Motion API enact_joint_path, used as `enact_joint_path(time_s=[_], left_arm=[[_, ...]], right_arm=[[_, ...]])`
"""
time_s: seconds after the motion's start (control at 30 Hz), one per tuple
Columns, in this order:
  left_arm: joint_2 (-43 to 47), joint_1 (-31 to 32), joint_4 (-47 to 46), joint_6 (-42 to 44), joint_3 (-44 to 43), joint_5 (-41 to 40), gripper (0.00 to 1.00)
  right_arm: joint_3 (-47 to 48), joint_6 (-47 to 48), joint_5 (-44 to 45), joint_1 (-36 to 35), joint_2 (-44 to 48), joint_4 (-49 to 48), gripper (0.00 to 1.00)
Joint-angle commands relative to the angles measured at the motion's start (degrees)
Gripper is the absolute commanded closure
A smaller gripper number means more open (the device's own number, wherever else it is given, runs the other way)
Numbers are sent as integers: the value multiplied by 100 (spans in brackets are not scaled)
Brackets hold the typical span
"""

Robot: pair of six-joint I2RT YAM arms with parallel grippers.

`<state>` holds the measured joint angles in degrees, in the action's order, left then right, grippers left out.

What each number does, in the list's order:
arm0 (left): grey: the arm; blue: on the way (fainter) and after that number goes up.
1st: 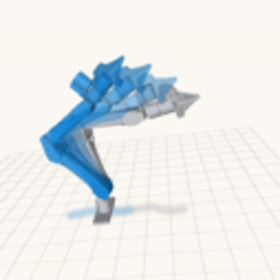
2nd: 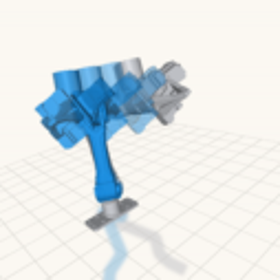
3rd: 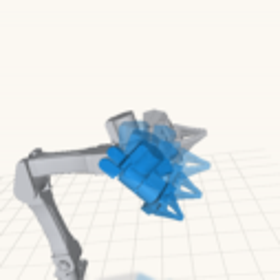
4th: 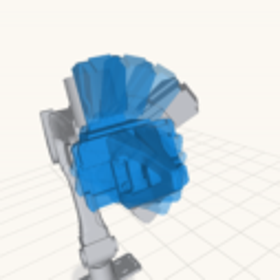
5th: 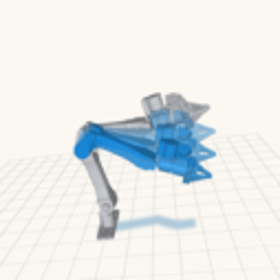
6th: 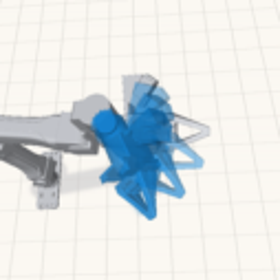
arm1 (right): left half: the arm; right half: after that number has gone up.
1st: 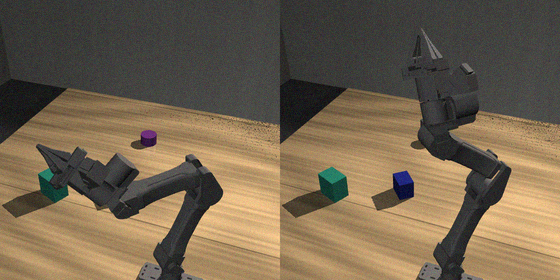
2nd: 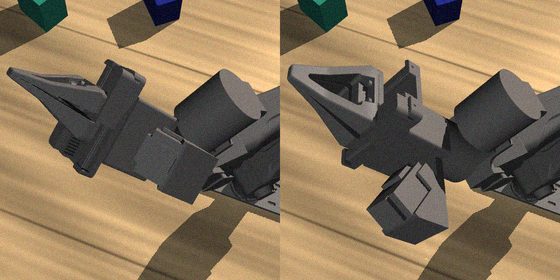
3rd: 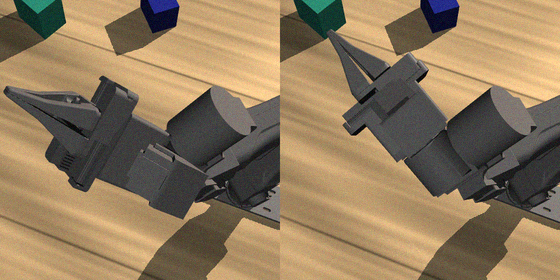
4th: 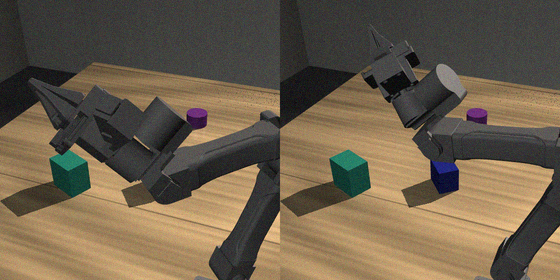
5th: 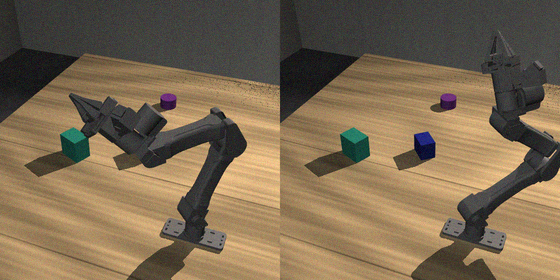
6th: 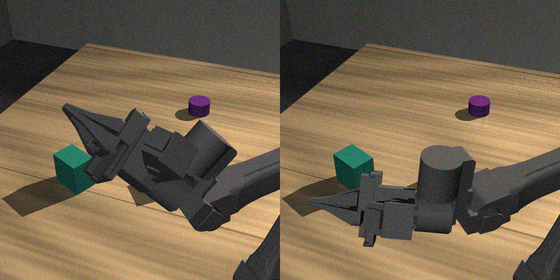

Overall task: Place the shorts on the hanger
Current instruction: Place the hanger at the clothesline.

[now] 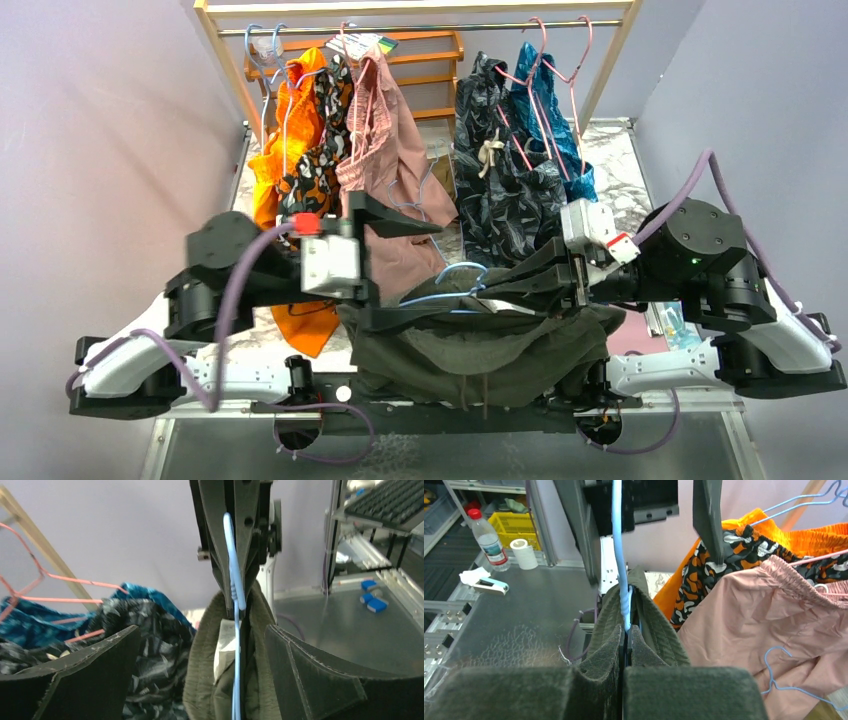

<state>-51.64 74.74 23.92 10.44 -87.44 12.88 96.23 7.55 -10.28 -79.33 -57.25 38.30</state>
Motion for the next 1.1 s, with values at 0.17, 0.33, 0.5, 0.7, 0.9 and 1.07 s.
enact_joint_path(time_s=[0.17,0.33,0.5,0.7,0.9,1.07], left_arm=[[-460,6,701,-60,131,119,13],[-567,6,697,-9,212,-27,49],[-504,6,514,-5,228,-187,99],[-415,5,378,78,252,-82,100],[-519,6,380,184,161,42,100],[-605,6,376,196,42,133,100]], right_arm=[[33,-56,242,-18,217,-414,99],[-16,-107,118,-12,199,-492,99],[70,-100,153,-12,120,-292,99],[266,-86,254,-17,7,333,59],[545,-109,374,-18,-213,614,50],[637,-87,590,-17,-370,666,54]])
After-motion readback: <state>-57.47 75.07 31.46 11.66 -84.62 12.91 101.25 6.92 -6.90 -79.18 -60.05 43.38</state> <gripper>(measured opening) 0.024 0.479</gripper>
